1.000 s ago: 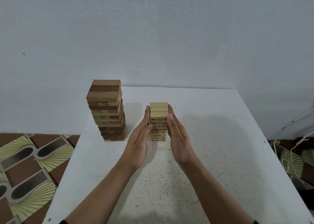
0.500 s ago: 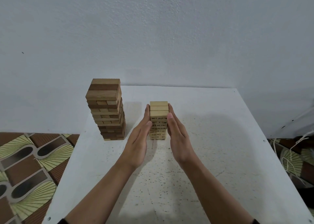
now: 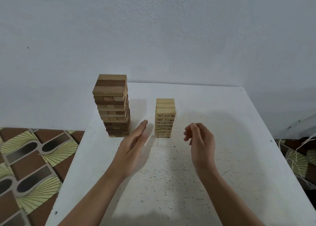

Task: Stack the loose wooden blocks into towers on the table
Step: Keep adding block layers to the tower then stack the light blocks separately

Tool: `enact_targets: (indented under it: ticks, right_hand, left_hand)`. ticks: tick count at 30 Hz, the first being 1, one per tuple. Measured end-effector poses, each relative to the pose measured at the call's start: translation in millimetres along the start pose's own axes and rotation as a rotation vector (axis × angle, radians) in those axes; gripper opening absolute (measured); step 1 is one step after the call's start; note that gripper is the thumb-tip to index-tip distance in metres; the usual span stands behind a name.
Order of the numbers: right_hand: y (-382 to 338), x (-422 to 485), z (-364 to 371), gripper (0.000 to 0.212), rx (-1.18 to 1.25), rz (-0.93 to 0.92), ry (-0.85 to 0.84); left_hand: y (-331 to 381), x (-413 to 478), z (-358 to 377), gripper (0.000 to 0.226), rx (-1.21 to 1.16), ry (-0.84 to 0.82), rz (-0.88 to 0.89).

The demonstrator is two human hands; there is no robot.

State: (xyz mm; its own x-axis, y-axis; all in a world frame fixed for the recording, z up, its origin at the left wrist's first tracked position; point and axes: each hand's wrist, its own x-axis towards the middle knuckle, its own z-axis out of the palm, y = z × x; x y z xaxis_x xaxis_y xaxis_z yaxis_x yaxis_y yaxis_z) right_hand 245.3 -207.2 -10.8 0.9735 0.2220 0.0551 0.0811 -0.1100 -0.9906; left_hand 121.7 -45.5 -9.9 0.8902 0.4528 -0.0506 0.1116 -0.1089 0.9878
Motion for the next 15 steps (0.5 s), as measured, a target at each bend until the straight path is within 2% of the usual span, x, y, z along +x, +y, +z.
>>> enact_targets:
  ticks: [3, 6, 10, 15]
  right_hand:
    - [3, -12, -1, 0.03, -0.034, 0.002, -0.103]
    - [11, -21, 4, 0.027, -0.12, -0.002, -0.114]
    - [17, -17, 6, 0.019, -0.089, -0.001, -0.038]
    - [22, 10, 9, 0.023, 0.022, 0.036, -0.099]
  left_hand:
    - [-7, -10, -11, 0.038, 0.016, 0.022, -0.017]
    - [-14, -16, -18, 0.026, 0.028, 0.079, -0.05]
    - [-19, -11, -14, 0.032, 0.075, 0.106, -0.067]
    - [-21, 8, 12, 0.052, 0.152, 0.099, -0.015]
